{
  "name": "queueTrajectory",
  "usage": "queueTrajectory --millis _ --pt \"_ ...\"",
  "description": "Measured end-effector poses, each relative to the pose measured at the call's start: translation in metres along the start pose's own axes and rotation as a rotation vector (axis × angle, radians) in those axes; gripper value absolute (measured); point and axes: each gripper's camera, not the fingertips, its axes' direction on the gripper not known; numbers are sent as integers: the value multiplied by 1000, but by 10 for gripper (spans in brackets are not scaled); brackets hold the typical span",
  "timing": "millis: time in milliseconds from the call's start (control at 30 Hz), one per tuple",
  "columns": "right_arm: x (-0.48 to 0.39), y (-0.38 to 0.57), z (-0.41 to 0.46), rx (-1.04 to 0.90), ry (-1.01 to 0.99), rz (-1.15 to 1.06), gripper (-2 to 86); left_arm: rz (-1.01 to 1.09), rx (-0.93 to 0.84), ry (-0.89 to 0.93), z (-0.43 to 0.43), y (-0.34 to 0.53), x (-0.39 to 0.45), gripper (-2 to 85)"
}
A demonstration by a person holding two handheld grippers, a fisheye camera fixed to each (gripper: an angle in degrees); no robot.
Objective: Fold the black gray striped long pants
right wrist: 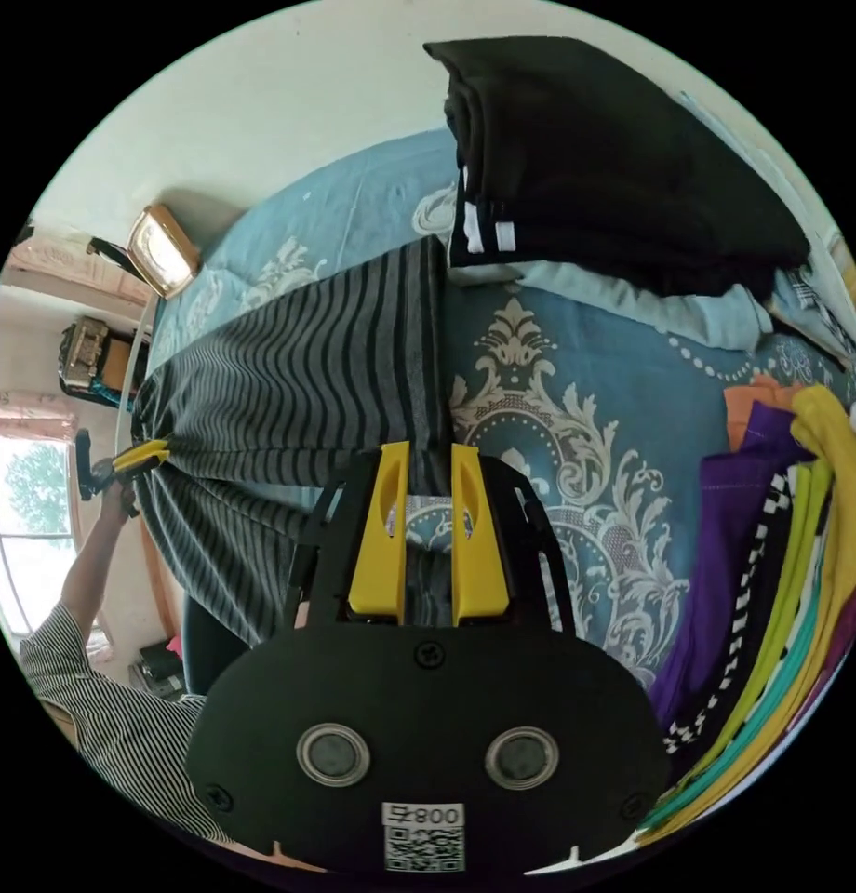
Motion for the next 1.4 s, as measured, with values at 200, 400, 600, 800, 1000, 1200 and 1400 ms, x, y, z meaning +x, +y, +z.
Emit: queueTrajectory --millis 200,400,600,800,1000,1200,1400 --pt "0 -33 4 -44 -3 -30 43 64 -70 -69 -16 -47 11 32" --pt "-18 -85 -79 153 -123 -153 24 -39 130 -43 -93 -78 -3 5" --pt "-59 -110 -164 327 -36 -358 8 -57 249 7 -146 -84 -8 -3" --pt "-2 -87 -122 243 -69 -213 4 -50 80 113 -100 -95 4 3" --pt "33 -81 -42 113 -139 -50 32 -51 39 85 -100 -119 9 14" --pt "24 -118 -6 66 -107 -35 81 -69 206 106 -144 -141 14 38" --pt "27 -138 20 22 -49 -19 80 65 266 252 -153 -218 46 67"
